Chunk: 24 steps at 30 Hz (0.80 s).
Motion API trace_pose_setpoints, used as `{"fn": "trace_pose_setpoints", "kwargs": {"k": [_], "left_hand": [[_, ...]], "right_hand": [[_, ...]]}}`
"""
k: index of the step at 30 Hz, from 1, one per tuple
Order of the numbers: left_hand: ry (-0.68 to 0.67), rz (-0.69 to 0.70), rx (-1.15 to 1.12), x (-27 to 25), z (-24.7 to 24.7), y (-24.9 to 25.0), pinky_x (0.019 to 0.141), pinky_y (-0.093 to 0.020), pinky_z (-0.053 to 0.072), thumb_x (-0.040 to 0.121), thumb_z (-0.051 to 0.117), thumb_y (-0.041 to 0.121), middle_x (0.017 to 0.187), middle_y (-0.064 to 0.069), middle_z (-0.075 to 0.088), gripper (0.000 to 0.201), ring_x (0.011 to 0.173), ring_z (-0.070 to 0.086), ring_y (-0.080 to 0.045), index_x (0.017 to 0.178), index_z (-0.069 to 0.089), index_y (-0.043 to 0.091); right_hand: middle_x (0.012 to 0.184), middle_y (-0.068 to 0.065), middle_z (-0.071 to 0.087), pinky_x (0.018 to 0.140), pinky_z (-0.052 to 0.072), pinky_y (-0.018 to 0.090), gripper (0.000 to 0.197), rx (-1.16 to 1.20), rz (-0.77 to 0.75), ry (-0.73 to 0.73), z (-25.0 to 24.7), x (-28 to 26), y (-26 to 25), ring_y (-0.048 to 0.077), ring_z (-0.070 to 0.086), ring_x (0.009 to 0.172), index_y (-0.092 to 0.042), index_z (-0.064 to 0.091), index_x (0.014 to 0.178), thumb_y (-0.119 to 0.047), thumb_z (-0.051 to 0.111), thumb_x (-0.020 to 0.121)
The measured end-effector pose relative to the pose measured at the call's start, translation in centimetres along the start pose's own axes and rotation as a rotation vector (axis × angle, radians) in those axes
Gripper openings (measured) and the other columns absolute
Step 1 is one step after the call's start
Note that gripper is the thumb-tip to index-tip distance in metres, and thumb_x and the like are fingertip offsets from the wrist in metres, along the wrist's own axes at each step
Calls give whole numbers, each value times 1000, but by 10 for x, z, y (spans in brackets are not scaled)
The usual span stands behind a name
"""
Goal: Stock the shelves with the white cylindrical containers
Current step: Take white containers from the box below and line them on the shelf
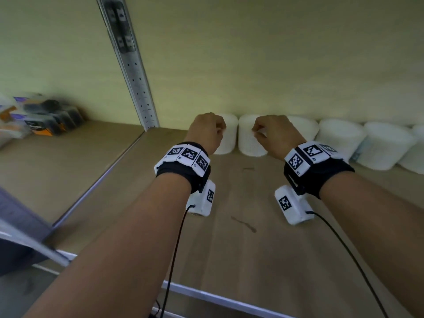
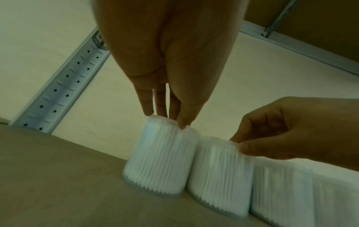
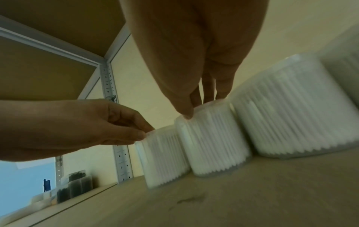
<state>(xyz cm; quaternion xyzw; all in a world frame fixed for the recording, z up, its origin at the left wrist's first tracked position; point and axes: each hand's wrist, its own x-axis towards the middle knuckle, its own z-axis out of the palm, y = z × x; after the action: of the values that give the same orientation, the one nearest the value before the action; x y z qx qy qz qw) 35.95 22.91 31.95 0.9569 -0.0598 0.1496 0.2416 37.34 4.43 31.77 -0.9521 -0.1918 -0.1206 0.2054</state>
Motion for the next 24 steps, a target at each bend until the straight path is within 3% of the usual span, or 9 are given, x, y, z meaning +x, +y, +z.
{"fn": "trace_pose_setpoints", "kwargs": {"k": [4, 8, 12, 15, 19, 21, 24], "left_hand": [[-120, 13, 16, 5, 2, 1, 100, -27, 40, 86, 54, 5, 133, -9, 53, 41, 123, 50, -23, 126, 56, 9], [-234, 11, 59, 4, -4, 1, 109, -28, 31, 87, 57, 13, 146, -6, 41, 56, 135, 39, -22, 141, 41, 11], [-282, -3, 36, -7, -8, 5, 112, -27, 25, 91, 57, 20, 154, -5, 29, 63, 140, 30, -22, 146, 30, 12], [-223, -2, 3, -25, -11, 16, 109, -29, 29, 92, 56, 22, 150, -9, 33, 60, 136, 36, -24, 145, 31, 11], [-192, 21, -52, -62, -22, 40, 102, -27, 36, 90, 58, 24, 141, -10, 44, 54, 127, 45, -24, 140, 41, 12], [-195, 40, -69, -87, -26, 53, 94, -22, 37, 88, 60, 23, 136, -9, 49, 51, 122, 49, -21, 136, 46, 13], [-216, 34, -110, -124, -26, 73, 90, -22, 38, 87, 61, 25, 129, -4, 54, 46, 116, 53, -17, 130, 51, 16]], "right_hand": [[116, 16, 67, 92, 48, 38, 24, 26, 34, 40, 1, 0, 3, 30, 61, 106, -2, 66, 111, -11, 51, 95], [129, 13, 61, 100, 40, 29, 35, 48, 60, -20, -5, -12, 0, 27, 57, 116, -6, 58, 129, -12, 52, 95], [122, 14, 61, 94, 42, 27, 37, 56, 79, 15, -19, -38, -7, 26, 57, 109, -11, 57, 129, -16, 55, 92], [121, 12, 62, 96, 45, 32, 35, 29, 92, 1, -35, -67, -15, 25, 57, 113, -12, 60, 125, -17, 57, 90], [122, 5, 64, 90, 40, 20, 33, 46, 108, 5, -55, -111, -25, 20, 58, 114, -14, 63, 122, -14, 56, 89], [123, 3, 65, 88, 39, 20, 32, 47, 117, 23, -63, -134, -29, 17, 58, 114, -15, 64, 120, -15, 56, 89], [120, 2, 65, 89, 42, 23, 30, 39, 131, 30, -69, -166, -30, 17, 59, 110, -17, 65, 116, -18, 59, 87]]}}
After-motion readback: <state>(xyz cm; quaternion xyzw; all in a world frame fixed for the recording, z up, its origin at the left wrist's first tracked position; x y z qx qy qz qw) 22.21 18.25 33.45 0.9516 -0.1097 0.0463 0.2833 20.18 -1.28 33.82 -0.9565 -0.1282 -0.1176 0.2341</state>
